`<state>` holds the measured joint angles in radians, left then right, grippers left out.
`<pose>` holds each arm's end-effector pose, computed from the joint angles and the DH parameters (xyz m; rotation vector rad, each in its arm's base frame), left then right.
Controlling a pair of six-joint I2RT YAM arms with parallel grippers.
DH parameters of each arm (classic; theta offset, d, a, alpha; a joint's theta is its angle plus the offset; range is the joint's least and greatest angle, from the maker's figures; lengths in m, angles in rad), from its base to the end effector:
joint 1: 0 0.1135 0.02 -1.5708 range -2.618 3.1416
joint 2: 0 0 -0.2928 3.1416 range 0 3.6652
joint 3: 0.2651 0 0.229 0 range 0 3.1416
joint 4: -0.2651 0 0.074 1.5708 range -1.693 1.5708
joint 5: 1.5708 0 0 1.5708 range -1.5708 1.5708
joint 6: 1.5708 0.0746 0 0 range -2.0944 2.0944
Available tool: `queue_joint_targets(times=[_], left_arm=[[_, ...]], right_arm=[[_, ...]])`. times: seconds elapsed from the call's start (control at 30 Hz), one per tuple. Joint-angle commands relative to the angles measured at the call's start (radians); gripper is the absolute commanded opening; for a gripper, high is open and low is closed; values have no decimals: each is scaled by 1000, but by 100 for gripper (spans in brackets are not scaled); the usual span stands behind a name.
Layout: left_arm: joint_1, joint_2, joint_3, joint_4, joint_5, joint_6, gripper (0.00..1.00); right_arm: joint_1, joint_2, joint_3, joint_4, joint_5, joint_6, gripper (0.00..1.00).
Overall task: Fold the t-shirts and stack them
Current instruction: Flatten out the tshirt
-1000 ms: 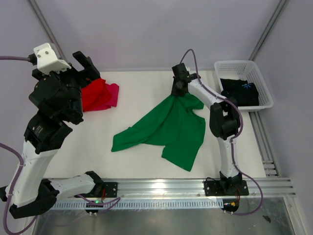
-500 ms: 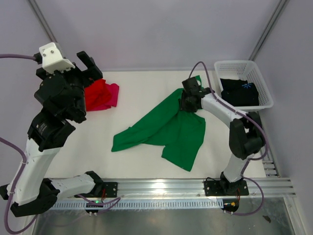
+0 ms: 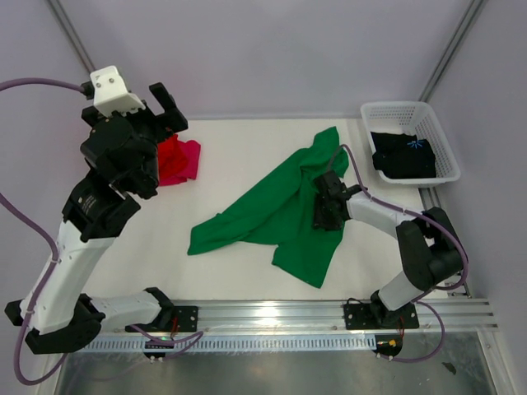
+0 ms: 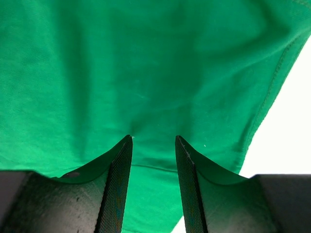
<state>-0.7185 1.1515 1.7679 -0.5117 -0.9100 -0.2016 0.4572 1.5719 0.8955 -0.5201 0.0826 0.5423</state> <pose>0.1634 -0.0646 0.5702 -0.3571 1.4641 -0.0725 0.2580 0.1200 0.1767 0.1395 2.7667 0.1509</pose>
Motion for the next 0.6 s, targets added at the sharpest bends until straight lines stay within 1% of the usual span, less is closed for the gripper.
queue_joint_targets(times=[0.0,0.43,0.57], left_arm=[[1,7,25,35,17,-22,99],[1,-50,5,33,-15,-25,99],[-1,-59,4,30,-23,-21,99]], right_arm=[[6,8,19,111,-10,24,45],[6,71,25,45,-15,108,45],[6,99,57,-1,14,116,45]])
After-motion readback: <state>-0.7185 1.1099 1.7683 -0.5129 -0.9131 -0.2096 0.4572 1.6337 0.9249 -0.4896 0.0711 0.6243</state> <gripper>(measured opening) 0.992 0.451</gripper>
